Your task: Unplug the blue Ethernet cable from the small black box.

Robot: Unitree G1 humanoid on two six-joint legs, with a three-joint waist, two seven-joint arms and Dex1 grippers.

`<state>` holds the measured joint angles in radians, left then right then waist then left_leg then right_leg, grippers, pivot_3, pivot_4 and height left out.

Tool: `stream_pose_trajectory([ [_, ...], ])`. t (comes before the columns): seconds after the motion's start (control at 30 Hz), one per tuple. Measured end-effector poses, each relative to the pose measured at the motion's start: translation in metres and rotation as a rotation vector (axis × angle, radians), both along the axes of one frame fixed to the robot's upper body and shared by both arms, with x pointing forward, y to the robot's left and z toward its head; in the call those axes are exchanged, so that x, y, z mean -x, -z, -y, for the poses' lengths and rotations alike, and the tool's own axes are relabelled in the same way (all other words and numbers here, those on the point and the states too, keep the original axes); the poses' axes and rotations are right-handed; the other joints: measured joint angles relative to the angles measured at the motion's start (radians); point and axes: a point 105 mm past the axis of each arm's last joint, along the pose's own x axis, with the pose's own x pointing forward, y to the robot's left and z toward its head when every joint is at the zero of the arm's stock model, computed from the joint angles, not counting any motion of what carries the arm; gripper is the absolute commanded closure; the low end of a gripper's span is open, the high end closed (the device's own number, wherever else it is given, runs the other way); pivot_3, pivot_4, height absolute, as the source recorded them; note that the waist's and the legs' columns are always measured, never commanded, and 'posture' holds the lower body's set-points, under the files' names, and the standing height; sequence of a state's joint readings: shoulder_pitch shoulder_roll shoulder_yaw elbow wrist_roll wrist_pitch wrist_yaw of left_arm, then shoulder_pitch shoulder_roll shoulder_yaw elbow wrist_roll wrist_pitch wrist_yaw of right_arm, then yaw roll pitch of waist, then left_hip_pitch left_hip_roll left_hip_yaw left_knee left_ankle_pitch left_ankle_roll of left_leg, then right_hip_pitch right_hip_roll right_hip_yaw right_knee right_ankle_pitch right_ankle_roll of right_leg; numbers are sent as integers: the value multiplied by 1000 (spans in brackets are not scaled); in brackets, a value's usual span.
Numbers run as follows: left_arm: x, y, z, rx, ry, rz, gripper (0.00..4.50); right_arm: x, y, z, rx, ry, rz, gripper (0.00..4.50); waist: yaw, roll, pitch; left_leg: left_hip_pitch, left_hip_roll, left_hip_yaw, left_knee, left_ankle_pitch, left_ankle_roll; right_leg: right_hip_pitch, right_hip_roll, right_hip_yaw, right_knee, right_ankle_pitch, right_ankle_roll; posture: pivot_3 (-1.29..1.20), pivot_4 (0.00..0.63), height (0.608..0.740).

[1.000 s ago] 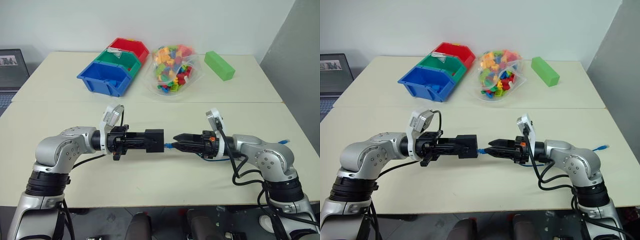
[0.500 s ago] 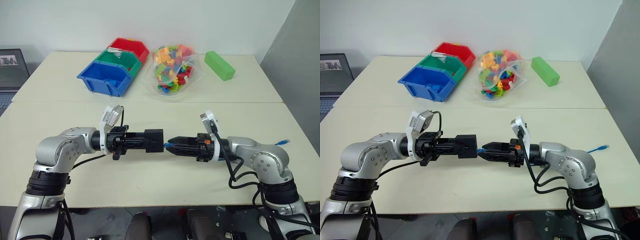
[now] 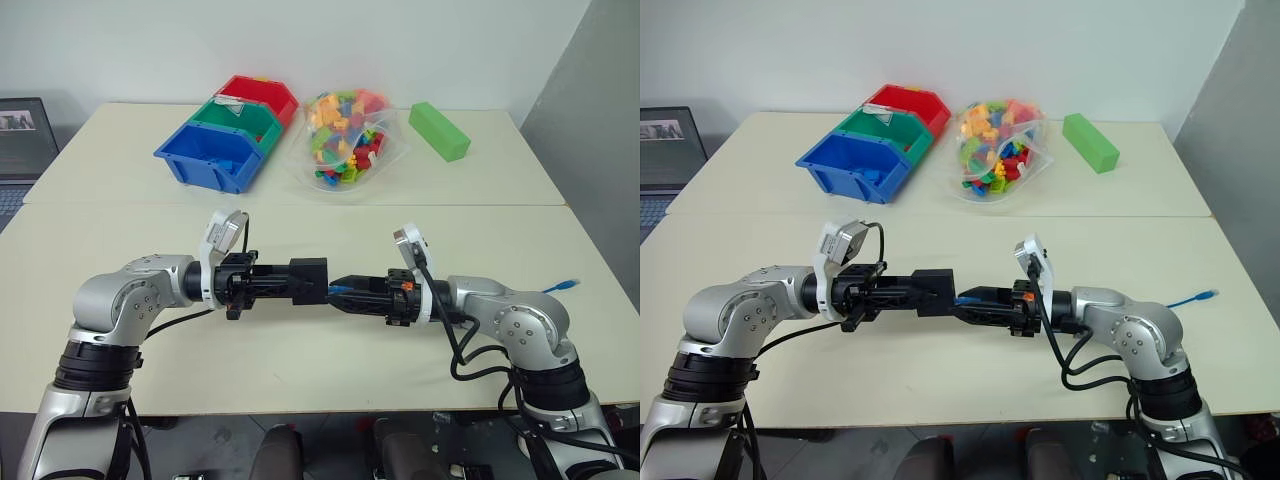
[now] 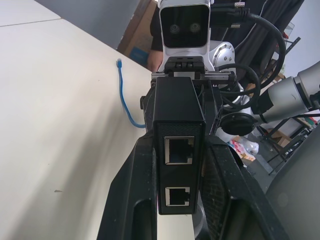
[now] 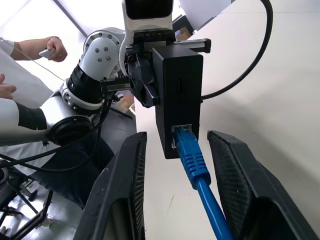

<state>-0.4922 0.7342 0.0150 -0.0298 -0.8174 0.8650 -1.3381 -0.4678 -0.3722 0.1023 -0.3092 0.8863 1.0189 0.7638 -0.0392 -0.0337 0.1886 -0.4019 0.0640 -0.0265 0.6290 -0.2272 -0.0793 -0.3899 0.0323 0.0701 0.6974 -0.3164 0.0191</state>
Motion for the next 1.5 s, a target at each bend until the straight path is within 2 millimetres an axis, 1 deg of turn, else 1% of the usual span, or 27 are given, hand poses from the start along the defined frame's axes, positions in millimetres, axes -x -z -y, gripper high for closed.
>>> stream_pose_trajectory([
  [0.17, 0, 0, 0, 1, 0, 0, 3725, 0, 0, 0, 0, -2, -1, 3989, -2, 0, 0, 0, 0, 0, 0, 0, 0, 0, 0, 0, 0, 0, 0, 0, 150, 740],
  [0.2, 0, 0, 0, 3, 2, -1, 3725, 1, 0, 1, -1, -8, -1, 4140, -2, 0, 0, 0, 0, 0, 0, 0, 0, 0, 0, 0, 0, 0, 0, 0, 150, 740],
  [0.27, 0, -1, 0, 6, 4, 1, 3725, 0, 0, 2, 1, -6, -1, 4291, -2, 0, 0, 0, 0, 0, 0, 0, 0, 0, 0, 0, 0, 0, 0, 0, 150, 740],
  [0.3, 0, -1, 0, 6, 4, 1, 3725, 0, 0, 2, -1, -11, -2, 4454, -2, 0, 0, 0, 0, 0, 0, 0, 0, 0, 0, 0, 0, 0, 0, 0, 150, 740],
  [0.77, 3, -2, 2, 10, 25, 3, 3725, 2, -2, 6, 17, -51, 0, 4461, -2, 0, 0, 0, 0, 0, 0, 0, 0, 0, 0, 0, 0, 0, 0, 0, 150, 740],
  [0.83, 2, 0, -1, -4, 7, -1, 3725, -1, 2, 15, 48, -35, -7, 4462, -2, 0, 0, 0, 0, 0, 0, 0, 0, 0, 0, 0, 0, 0, 0, 0, 150, 740],
  [0.93, -1, -3, -14, -17, -49, 10, 3725, -12, 20, 44, 116, 66, -66, 4463, -1, 0, 0, 0, 0, 0, 0, 0, 0, 0, 0, 0, -1, 0, 0, 0, 150, 740],
  [1.03, -1, -3, -19, -20, -78, 11, 3725, -21, 23, 55, 125, 123, -57, 4463, -3, 0, 1, 0, 0, 0, 0, 0, 0, 0, 0, 0, -1, 0, 0, 0, 150, 740],
  [1.07, -1, -1, -20, -21, -87, 6, 3725, -26, 22, 58, 123, 148, -41, 4463, -5, 0, 1, 0, 0, 0, 0, 0, 0, 0, 0, 0, -1, 0, 0, 0, 150, 740],
  [1.1, -1, 1, -22, -21, -98, -1, 3725, -38, 22, 62, 120, 214, -12, 4463, -9, 0, 1, 0, 0, 0, 0, 0, 0, 0, 0, 0, -1, 0, 0, 0, 150, 740],
  [1.17, -1, 5, -23, -26, -115, -10, 3725, -74, 20, 70, 109, 411, 62, 4463, -18, 0, 1, 0, 0, 1, 0, 0, 0, 0, 0, 1, 0, 0, 0, 0, 150, 740],
  [1.2, -1, 5, -22, -29, -118, -8, 3725, -92, 19, 75, 125, 514, 110, 4463, -19, 1, 1, 0, 0, 1, 0, 0, 0, -1, 0, 1, 0, 0, 0, 0, 150, 740],
  [1.27, -1, 5, -21, -33, -126, 0, 3725, -122, 17, 88, 191, 685, 221, 4463, -18, 1, 2, 0, 0, 1, 0, 0, 0, -1, 0, 1, 0, 0, 0, 0, 150, 740],
  [1.33, -2, 6, -20, -32, -135, 1, 3725, -142, 21, 99, 271, 805, 302, 4463, -17, 1, 2, 0, 0, 2, 0, 0, 0, -1, 0, 2, 0, 0, 0, 0, 150, 740],
  [1.4, -4, 7, -19, -33, -149, 4, 3725, -156, 30, 106, 343, 890, 342, 3763, -15, 1, 2, -1, 0, 2, 0, 0, 0, -1, 0, 2, 0, 2, -2, 0, 150, 740],
  [1.43, -5, 7, -19, -36, -157, 10, 3725, -161, 35, 107, 365, 916, 345, 3714, -15, 1, 2, -1, 0, 2, 0, 0, 0, -1, 0, 2, -1, 3, -5, 0, 150, 740],
  [1.47, -5, 6, -18, -42, -164, 21, 3725, -163, 40, 108, 378, 929, 342, 3348, -15, 1, 2, -1, 0, 2, -1, 0, 0, -1, -1, 2, -1, 3, -5, 0, 150, 740],
  [1.5, -6, 6, -18, -46, -168, 31, 3725, -165, 44, 108, 390, 932, 340, 3156, -15, 1, 2, -2, 0, 2, -1, 0, 0, -2, -1, 2, -1, 3, -5, 0, 150, 740],
])
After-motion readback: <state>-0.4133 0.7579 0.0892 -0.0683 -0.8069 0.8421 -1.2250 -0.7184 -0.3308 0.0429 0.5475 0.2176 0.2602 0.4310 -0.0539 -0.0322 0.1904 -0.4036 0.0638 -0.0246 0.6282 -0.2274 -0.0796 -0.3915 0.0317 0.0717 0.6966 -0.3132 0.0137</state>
